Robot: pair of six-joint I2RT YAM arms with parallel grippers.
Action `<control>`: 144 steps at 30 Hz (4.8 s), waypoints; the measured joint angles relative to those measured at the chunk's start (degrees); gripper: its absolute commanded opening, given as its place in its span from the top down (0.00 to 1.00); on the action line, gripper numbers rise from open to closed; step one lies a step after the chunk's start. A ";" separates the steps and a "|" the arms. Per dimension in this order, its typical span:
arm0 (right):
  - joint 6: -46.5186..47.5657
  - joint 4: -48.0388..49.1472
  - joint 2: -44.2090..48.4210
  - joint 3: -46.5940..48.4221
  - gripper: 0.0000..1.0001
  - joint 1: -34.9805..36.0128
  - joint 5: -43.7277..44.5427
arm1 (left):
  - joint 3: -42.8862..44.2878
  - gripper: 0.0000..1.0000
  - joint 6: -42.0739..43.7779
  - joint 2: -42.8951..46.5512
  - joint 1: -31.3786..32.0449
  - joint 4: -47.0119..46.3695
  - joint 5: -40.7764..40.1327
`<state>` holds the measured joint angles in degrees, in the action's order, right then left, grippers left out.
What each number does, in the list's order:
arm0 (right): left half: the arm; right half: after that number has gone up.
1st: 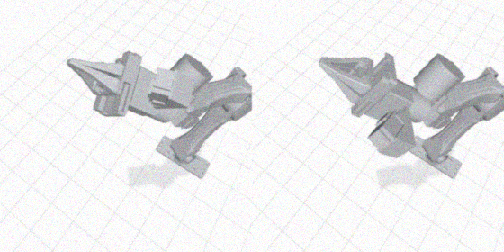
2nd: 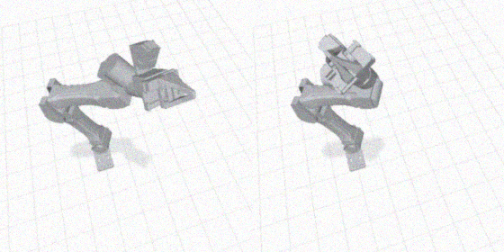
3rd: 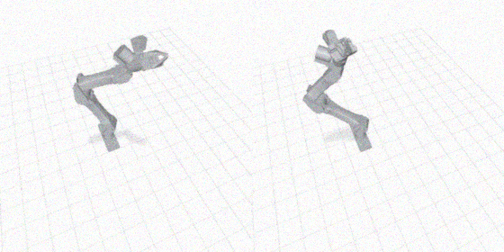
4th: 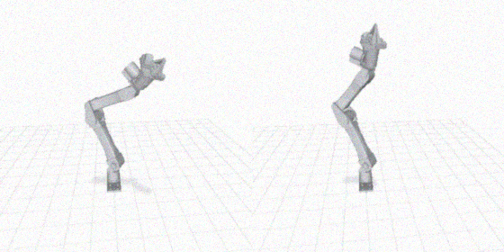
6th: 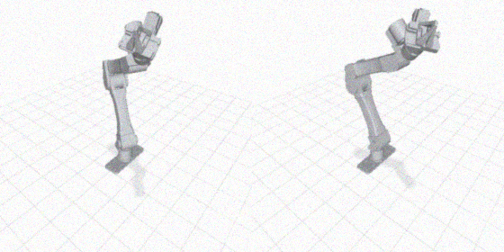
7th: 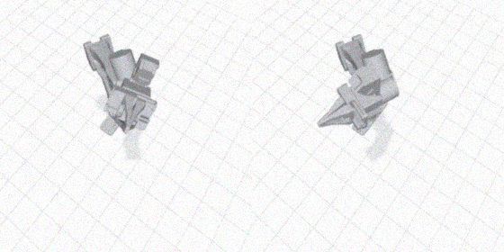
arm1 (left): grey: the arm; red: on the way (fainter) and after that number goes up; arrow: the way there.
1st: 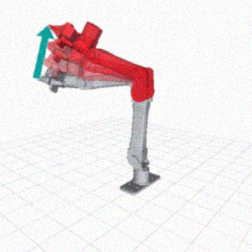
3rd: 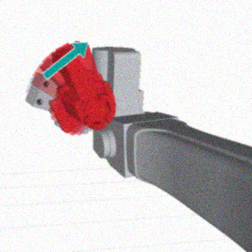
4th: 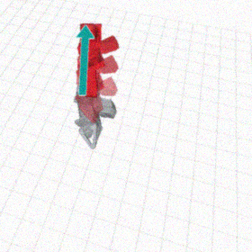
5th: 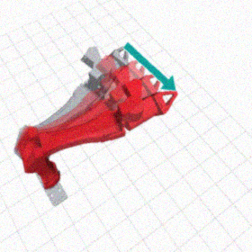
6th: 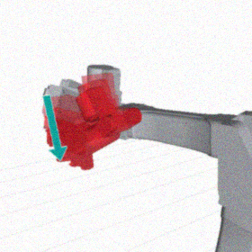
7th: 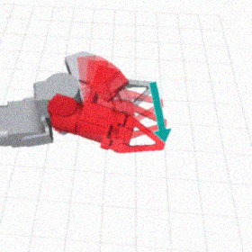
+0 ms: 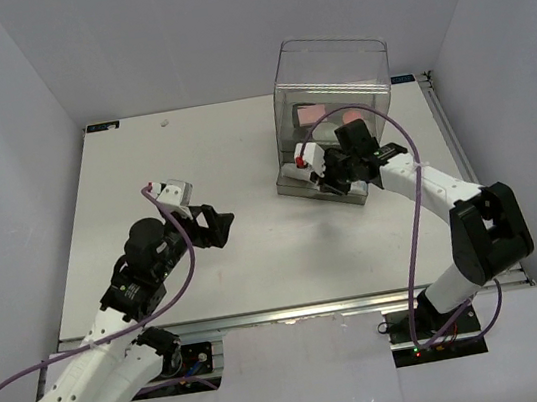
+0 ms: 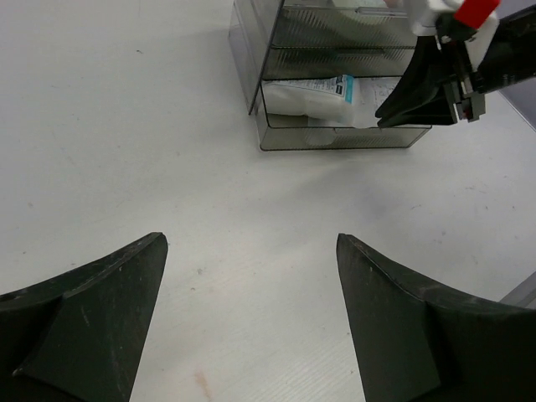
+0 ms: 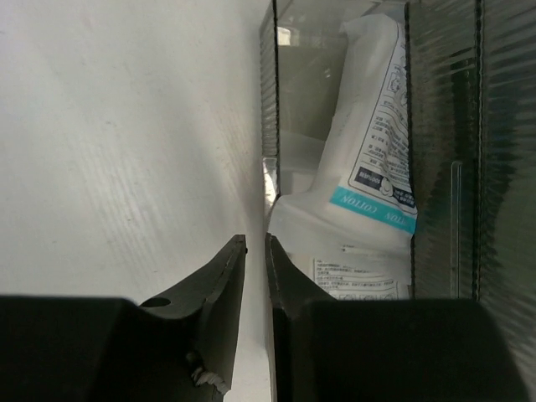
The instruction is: Organize the makeup
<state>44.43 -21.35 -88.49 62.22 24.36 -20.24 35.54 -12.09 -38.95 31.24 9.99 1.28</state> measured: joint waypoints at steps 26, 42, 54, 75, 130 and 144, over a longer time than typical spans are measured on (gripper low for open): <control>1.26 11.49 -16.34 5.82 0.79 3.52 15.82 | -2.35 0.06 0.91 3.55 0.00 -1.25 -1.31; 0.46 7.65 -15.72 9.67 0.75 3.49 9.24 | -2.39 0.06 0.91 3.12 0.00 -1.38 -1.31; 3.76 0.71 3.00 9.27 0.73 3.65 -0.05 | -2.39 0.06 0.91 4.02 0.00 -1.39 -1.40; 7.58 10.85 -13.02 -2.92 0.73 6.19 21.84 | -3.05 0.06 0.89 7.06 0.00 -1.40 -3.91; -31.23 2.59 49.91 -29.47 0.10 -14.17 27.20 | -3.14 0.02 0.91 8.86 0.00 -2.01 4.26; -33.12 4.78 50.60 -29.48 0.10 -15.30 29.02 | -3.14 0.02 0.91 9.60 0.00 -2.17 4.75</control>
<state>11.32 -16.57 -37.89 32.73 9.06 8.78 32.40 -11.18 -29.35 31.24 7.82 6.03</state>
